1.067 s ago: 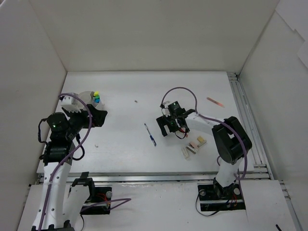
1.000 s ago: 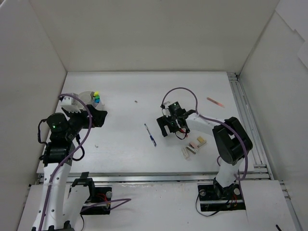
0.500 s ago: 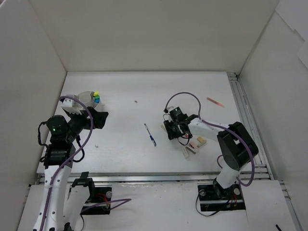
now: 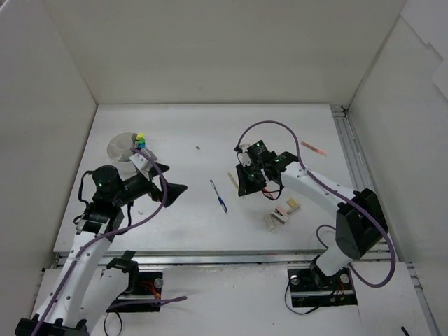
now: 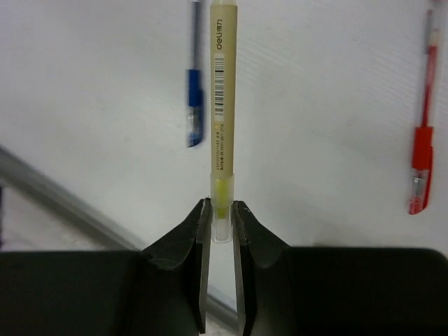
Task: Sort the stationery into containers
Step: Pick up the pen from the center of the board.
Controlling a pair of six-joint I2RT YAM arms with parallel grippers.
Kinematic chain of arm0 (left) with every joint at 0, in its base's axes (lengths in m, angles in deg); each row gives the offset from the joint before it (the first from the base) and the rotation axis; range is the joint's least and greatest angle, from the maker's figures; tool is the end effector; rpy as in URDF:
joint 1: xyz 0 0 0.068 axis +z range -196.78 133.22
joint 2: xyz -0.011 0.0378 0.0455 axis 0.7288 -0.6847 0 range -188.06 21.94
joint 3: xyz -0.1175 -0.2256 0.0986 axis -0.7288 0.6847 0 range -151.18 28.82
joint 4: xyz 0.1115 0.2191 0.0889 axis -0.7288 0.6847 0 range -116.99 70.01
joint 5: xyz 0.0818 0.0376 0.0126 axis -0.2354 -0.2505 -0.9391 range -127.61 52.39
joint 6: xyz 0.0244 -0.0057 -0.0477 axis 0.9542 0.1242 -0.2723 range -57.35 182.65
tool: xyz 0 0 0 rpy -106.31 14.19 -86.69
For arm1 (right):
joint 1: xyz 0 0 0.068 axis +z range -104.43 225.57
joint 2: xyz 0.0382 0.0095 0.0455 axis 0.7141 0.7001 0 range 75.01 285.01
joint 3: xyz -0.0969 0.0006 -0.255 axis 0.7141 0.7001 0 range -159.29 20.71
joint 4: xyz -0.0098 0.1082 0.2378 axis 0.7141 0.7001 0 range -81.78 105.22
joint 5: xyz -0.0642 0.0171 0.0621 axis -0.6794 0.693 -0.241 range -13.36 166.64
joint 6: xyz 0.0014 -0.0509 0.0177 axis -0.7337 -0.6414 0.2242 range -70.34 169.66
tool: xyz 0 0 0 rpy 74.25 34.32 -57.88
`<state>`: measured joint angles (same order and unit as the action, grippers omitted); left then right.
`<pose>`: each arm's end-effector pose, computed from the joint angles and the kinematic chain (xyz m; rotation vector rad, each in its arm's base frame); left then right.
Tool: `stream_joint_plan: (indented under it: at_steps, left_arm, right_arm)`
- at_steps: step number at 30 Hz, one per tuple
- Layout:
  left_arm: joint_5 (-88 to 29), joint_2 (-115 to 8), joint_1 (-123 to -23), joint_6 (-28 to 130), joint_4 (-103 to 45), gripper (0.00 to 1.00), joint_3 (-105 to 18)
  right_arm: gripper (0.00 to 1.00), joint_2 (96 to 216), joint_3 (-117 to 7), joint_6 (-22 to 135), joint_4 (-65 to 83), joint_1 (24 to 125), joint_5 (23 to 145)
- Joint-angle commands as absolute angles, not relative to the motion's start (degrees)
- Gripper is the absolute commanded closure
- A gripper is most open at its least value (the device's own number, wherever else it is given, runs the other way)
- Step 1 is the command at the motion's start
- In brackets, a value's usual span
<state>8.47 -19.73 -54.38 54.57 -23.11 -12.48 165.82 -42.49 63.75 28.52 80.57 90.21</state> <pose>0.1617 -0.0474 0.3401 0.6157 1.5781 -0.8633 0.2749 0.2027 0.2365 -0.5633 2.4246 0.6664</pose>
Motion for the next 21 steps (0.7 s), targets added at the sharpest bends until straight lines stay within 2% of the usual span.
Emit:
stream_joint_plan:
  at_steps: [1,8,14,21]
  left_arm:
    - [12.75,-22.69,-63.35,68.08,-24.10,0.01,-14.68]
    - [3.18,-29.99,-79.12,80.65,-20.22,0.01,-18.81]
    - [-4.80,-37.11,-88.42,84.97,-17.50,0.01,-23.65]
    - [-12.30,-41.16,-93.97,87.43,-16.53,0.04,-25.94]
  right_arm:
    - [1.00,162.46,-48.46,65.83,37.30,79.32,106.58]
    - [1.00,163.43,-53.20,72.94,44.34,77.30,129.79]
    - [1.00,164.22,-54.61,76.63,45.49,78.26,137.01]
    - [1.00,163.43,-55.67,78.57,46.02,79.32,137.82]
